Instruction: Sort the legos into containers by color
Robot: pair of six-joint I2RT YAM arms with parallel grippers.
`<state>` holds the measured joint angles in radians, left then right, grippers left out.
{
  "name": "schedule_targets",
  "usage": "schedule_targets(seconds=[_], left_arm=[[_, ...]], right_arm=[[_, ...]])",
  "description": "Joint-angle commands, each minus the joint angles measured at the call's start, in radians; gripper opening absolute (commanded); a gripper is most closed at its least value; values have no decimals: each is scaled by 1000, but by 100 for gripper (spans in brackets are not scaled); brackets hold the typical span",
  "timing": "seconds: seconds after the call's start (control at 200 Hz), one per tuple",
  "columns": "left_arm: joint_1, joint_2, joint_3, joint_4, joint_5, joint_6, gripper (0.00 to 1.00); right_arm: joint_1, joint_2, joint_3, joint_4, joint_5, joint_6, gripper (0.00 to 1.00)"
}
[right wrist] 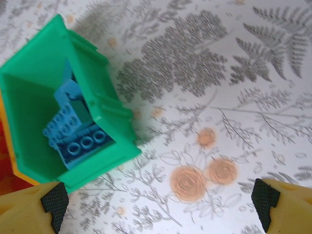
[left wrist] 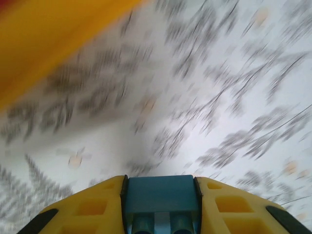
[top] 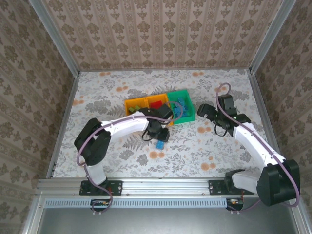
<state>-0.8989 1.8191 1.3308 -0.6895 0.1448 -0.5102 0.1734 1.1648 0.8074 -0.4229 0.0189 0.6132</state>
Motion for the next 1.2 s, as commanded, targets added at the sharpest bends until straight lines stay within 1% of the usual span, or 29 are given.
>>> schedule_targets(seconds=[0.0,0.19,0.395,0.465,0.58,0.6,0.645,0.69,0.775,0.795,0.805,0.815,0.925,1.01,1.08,1.195], left_arm=[[48,51,117,36,79,43,30],[121,147,314,116,174,34,30],[173,297,543,152,206,-2,32],[187,354,610,153,211,-14,33],[204,420,693,154,225,-31,42],[204,426,701,154,225,-32,44],[204,434,715,156,224,-31,55],[204,432,714,157,219,-31,67],[204,417,705,153,207,-23,83],[205,412,701,152,200,-19,93],[204,407,698,150,197,-16,97],[205,403,696,148,195,-13,99],[206,339,642,143,136,28,100],[206,259,573,146,63,86,100],[207,176,483,159,-25,150,100],[223,8,264,229,-173,266,100]], right_arm=[[-13,-49,-44,-53,29,-17,100],[-25,-118,-101,-70,36,0,100],[-28,-188,-140,-74,28,18,100],[-28,-208,-153,-66,13,-3,100],[-28,-243,-183,-21,28,-86,100],[-28,-251,-189,-11,39,-106,100],[-28,-267,-203,19,56,-154,100],[-27,-289,-224,62,69,-203,100],[-28,-324,-272,163,115,-283,100],[-28,-330,-284,186,126,-301,100],[-28,-330,-290,197,133,-312,100],[-28,-332,-293,206,140,-320,100],[-29,-324,-343,340,209,-439,100],[-42,-299,-389,471,243,-516,100],[-69,-261,-427,597,239,-554,100],[-118,-179,-483,805,233,-581,100]])
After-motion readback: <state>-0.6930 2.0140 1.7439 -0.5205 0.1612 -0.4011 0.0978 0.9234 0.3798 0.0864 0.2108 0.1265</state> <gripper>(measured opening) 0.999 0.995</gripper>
